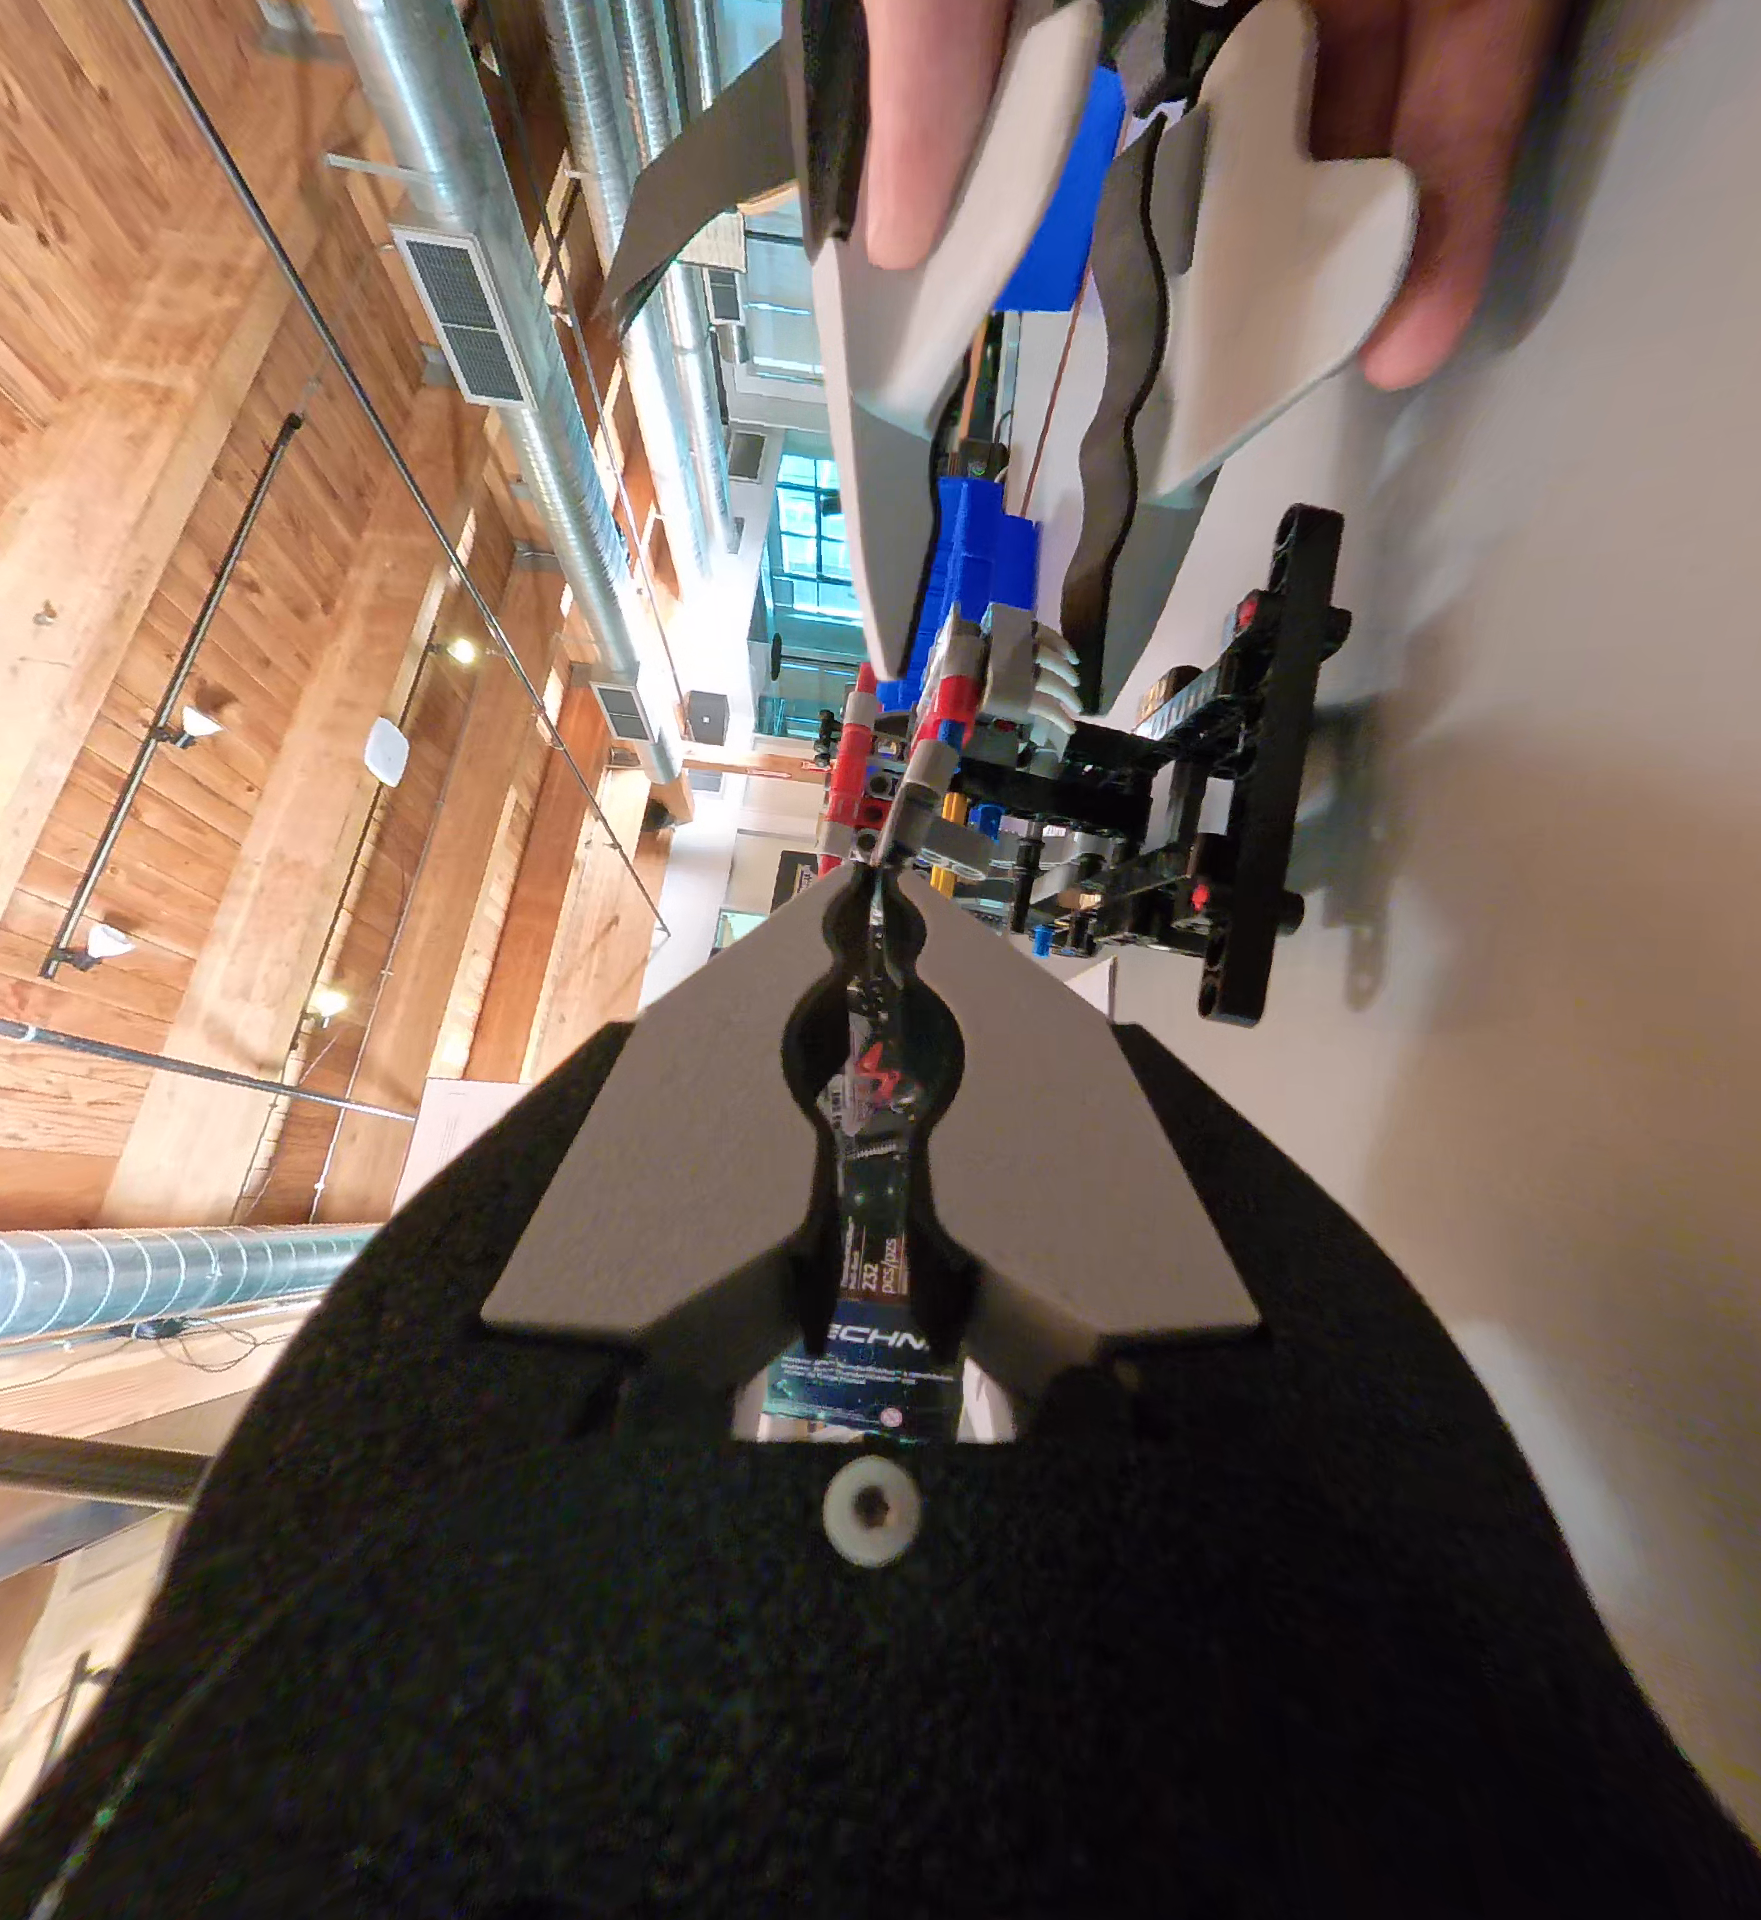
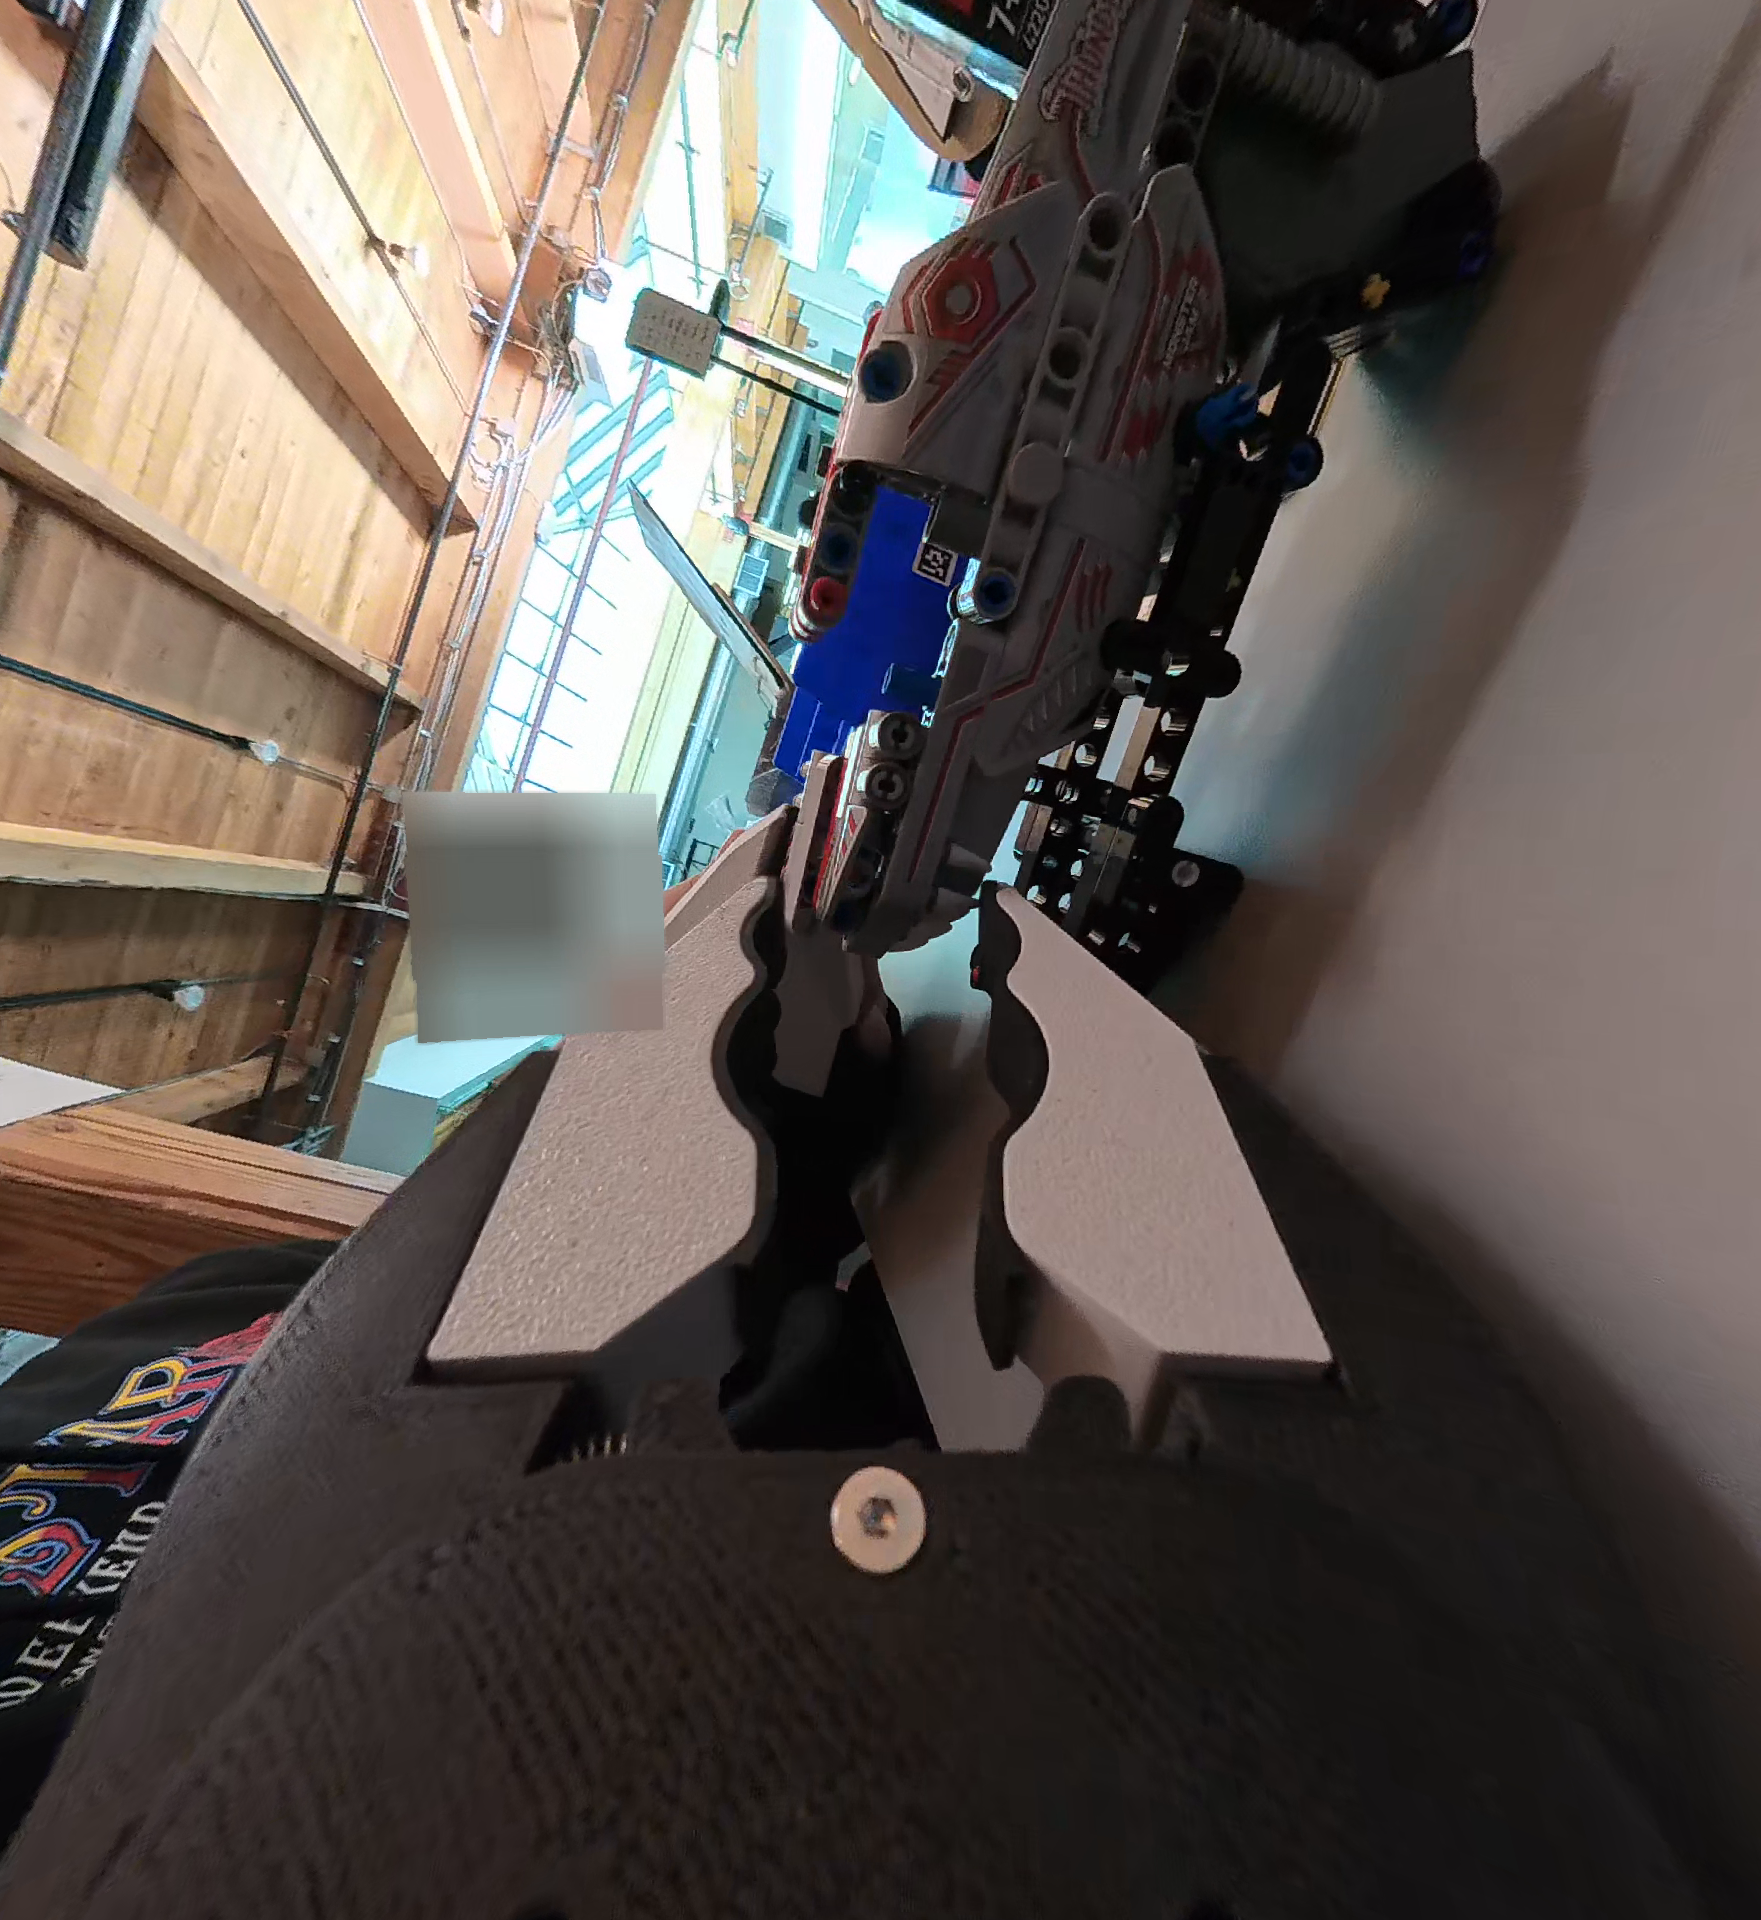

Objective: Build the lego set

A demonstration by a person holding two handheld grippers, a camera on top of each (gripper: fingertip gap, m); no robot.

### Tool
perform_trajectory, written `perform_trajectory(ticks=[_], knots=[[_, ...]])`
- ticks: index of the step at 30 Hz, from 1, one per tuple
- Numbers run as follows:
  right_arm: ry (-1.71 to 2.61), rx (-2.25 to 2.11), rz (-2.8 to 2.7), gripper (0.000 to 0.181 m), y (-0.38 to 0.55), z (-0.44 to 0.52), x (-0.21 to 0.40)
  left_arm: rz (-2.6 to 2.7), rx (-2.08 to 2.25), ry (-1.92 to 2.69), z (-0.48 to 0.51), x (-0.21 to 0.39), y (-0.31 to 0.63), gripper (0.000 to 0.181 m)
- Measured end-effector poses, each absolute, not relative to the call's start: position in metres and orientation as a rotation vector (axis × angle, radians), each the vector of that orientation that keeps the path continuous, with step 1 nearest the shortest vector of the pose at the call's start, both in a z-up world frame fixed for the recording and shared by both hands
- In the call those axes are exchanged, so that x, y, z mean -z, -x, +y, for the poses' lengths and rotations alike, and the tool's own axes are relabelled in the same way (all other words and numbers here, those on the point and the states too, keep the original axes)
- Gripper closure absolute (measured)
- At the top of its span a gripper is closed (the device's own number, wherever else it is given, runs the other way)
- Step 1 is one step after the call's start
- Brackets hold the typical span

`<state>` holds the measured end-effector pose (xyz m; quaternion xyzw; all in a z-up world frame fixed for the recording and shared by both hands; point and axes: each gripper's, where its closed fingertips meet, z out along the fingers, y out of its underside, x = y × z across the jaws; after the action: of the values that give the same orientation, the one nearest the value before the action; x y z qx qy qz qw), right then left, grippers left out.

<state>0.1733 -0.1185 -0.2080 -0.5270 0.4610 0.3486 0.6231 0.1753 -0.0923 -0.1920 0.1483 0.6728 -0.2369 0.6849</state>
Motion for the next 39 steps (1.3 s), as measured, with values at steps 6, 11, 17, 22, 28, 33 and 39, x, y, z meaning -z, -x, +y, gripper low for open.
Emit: perform_trajectory(ticks=[6,11,17,22,28,33,39], knots=[[1.203,-0.817,1.085,0.152,-0.176,-0.116,0.211,1.516,0.547,-0.312,-0.091,0.192,-0.176,0.181],[1.177,-0.845,1.092,0.154,-0.176,-0.114,0.210,1.522,0.558,-0.284,-0.089,0.193,-0.177,0.181],[1.148,-0.858,1.090,0.153,-0.177,-0.116,0.208,1.562,0.680,-0.199,-0.080,0.191,-0.176,0.181],[1.159,-0.853,1.085,0.153,-0.176,-0.116,0.208,1.560,0.671,-0.228,-0.084,0.193,-0.177,0.181],[1.154,-0.866,1.085,0.153,-0.176,-0.116,0.208,1.461,0.462,-0.385,-0.088,0.194,-0.176,0.181],[1.157,-0.860,1.083,0.153,-0.176,-0.116,0.208,1.455,0.488,-0.342,-0.086,0.187,-0.174,0.181],[1.154,-0.863,1.086,0.152,-0.177,-0.116,0.208,1.470,0.478,-0.347,-0.088,0.193,-0.177,0.181]])
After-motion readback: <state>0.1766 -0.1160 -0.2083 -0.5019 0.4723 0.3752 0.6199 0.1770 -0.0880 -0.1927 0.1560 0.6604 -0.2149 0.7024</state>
